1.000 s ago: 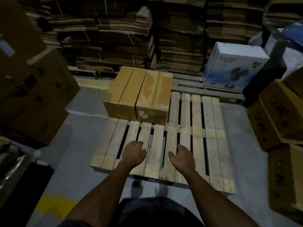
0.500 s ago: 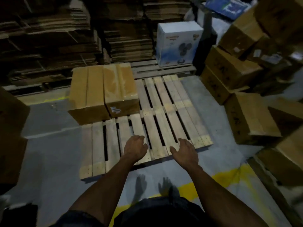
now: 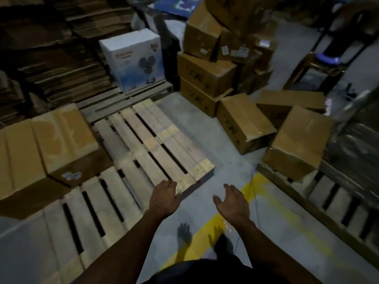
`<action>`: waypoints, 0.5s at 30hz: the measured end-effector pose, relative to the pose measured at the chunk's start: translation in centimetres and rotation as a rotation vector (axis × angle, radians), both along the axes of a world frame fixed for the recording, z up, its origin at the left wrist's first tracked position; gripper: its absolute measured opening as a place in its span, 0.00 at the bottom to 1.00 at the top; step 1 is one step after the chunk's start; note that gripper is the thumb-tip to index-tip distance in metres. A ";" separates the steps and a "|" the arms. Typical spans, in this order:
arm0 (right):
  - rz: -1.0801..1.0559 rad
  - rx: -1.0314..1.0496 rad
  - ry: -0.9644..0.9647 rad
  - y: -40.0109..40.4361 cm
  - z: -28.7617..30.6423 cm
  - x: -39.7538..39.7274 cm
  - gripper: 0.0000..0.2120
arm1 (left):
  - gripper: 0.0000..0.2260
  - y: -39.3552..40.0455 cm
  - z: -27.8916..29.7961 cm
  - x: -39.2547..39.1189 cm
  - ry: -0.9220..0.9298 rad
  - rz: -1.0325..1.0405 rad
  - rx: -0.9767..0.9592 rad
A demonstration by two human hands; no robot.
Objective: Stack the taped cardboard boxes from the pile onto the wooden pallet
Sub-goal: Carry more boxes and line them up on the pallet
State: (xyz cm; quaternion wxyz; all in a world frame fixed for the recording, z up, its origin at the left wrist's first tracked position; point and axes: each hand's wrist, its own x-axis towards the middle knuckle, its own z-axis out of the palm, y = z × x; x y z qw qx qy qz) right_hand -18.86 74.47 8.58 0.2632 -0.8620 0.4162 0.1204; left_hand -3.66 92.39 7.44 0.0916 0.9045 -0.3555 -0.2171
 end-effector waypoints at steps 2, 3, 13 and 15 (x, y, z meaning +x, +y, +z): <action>-0.017 0.007 0.010 -4.8 -0.2 -1.0 0.34 | 0.28 -5.4 -0.3 -0.4 0.028 -0.016 0.016; -0.019 0.008 0.016 -6.8 -0.2 -1.3 0.34 | 0.28 -7.7 -0.4 -0.5 0.019 -0.030 0.020; -0.168 -0.005 0.009 -26.4 1.4 -3.8 0.34 | 0.27 -30.3 3.4 -0.4 -0.036 -0.151 -0.007; -0.227 0.000 0.008 -30.1 1.3 -3.9 0.34 | 0.23 -34.9 2.7 0.4 -0.043 -0.207 0.006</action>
